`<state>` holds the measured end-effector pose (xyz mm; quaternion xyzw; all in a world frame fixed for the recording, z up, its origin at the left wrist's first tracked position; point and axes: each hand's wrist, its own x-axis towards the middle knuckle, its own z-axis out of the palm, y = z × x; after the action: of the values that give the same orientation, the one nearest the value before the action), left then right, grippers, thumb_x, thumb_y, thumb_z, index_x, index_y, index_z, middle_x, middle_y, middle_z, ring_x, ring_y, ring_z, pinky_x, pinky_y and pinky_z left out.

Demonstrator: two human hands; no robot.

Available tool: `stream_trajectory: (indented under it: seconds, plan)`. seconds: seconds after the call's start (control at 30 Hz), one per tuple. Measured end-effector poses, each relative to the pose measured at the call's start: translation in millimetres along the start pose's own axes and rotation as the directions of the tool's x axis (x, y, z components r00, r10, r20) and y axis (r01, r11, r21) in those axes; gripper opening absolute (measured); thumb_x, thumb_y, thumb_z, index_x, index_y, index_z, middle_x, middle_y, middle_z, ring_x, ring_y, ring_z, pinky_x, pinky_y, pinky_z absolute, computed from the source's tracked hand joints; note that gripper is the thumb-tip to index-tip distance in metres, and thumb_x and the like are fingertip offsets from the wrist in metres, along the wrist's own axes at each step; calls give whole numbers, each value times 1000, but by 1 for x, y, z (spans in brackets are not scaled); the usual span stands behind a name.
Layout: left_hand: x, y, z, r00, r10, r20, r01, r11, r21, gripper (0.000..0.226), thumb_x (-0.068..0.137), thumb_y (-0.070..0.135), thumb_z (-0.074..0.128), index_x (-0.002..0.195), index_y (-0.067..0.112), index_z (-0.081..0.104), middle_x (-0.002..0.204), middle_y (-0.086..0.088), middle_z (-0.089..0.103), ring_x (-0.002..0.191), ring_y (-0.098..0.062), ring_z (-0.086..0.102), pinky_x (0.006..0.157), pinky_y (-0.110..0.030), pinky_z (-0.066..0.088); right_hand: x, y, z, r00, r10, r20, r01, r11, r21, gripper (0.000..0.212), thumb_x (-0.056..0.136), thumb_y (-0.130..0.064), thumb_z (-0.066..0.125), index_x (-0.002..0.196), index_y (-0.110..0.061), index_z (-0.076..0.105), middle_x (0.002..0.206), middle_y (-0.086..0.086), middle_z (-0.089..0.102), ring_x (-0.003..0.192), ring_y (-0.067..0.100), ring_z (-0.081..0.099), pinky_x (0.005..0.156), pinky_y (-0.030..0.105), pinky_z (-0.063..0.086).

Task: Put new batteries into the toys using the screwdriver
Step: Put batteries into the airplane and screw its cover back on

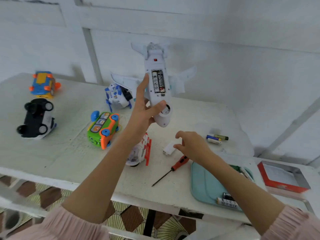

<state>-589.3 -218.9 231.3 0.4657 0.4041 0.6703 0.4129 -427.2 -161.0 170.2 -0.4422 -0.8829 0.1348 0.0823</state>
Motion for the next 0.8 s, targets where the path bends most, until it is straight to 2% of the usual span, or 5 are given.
stream_trajectory:
  seconds: [0.27,0.5,0.67,0.73,0.8]
  plan:
    - [-16,10,-18,997,10,-78,-11,1000,-9,72,91,-3,53,138,45,25,138,-4,52,103,-12,65,86,-35,55,18,-21,19,989,98,112,-47,920,-390,39,93,-46,46,116,-15,49,104,6,61,92,24,59,71,30,36]
    - [-24,11,-30,996,23,-88,-24,1000,-4,82,82,8,64,142,46,23,143,-3,48,112,-20,62,93,-51,48,33,-25,31,976,123,178,-123,992,-10,36,88,-27,59,122,-16,51,120,10,55,104,25,54,81,31,42]
    - [-26,12,-31,995,33,-99,-36,999,-25,81,82,7,61,144,43,22,144,-6,46,114,-19,61,90,-37,51,37,-31,32,981,88,175,-126,967,220,36,82,-7,65,117,-13,59,120,13,58,108,25,54,81,22,38]
    - [-25,12,-31,995,33,-98,-35,999,-20,81,82,7,61,143,43,22,144,-5,46,113,-19,61,89,-37,52,36,-31,31,978,104,178,-155,941,300,37,81,-4,66,116,-13,61,115,13,60,98,20,56,82,21,40]
    - [-24,11,-31,994,31,-101,-32,999,-6,81,81,10,62,142,45,22,144,-4,46,113,-20,61,91,-41,52,33,-31,28,980,109,169,-164,918,360,35,80,-2,66,113,-12,63,92,5,58,74,8,51,67,13,40]
